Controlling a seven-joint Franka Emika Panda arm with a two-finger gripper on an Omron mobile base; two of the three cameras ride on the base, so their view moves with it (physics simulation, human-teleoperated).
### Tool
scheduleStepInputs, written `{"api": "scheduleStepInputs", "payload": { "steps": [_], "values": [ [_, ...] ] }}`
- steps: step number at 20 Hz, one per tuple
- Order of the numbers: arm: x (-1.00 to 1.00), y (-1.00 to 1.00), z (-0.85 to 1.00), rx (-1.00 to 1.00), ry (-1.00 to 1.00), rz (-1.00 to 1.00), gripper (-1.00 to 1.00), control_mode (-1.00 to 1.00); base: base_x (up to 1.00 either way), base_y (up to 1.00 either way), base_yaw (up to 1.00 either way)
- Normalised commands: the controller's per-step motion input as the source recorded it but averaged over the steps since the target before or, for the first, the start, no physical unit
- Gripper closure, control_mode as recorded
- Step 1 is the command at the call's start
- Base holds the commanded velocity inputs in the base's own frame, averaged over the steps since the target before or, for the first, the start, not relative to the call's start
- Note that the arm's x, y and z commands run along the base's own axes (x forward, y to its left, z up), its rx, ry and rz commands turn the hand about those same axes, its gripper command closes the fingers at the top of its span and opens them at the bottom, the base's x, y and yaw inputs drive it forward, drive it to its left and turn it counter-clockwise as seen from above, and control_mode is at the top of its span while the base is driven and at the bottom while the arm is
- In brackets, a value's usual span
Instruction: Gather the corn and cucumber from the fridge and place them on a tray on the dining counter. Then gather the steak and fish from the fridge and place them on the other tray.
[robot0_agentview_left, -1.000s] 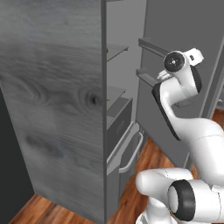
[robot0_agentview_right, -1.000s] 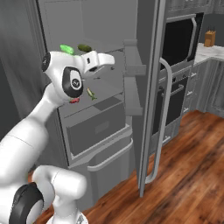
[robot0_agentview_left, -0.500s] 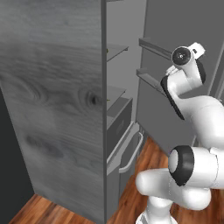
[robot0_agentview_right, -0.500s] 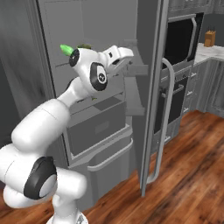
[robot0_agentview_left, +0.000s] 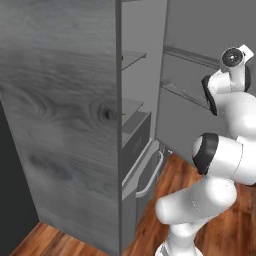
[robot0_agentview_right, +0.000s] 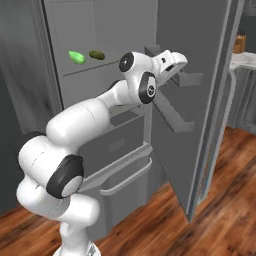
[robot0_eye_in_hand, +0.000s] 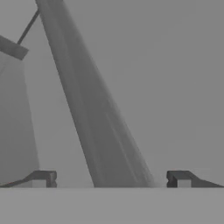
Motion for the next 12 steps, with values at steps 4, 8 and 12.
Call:
{"api": "scheduleStepInputs", "payload": {
  "steps": [4, 8, 12],
  "values": [
    [-0.1, -0.05, 0.14, -0.11, -0.02, 0.09, -1.0, -1.0, 0.0, 0.0, 0.0],
    [-0.44, 0.9, 0.38, -0.13, 0.0, 0.13, -1.0, -1.0, 0.0, 0.0, 0.0],
    [-0.36, 1.0, 0.41, -0.15, 0.0, 0.14, -1.0, -1.0, 0.0, 0.0, 0.0]
  ]
}}
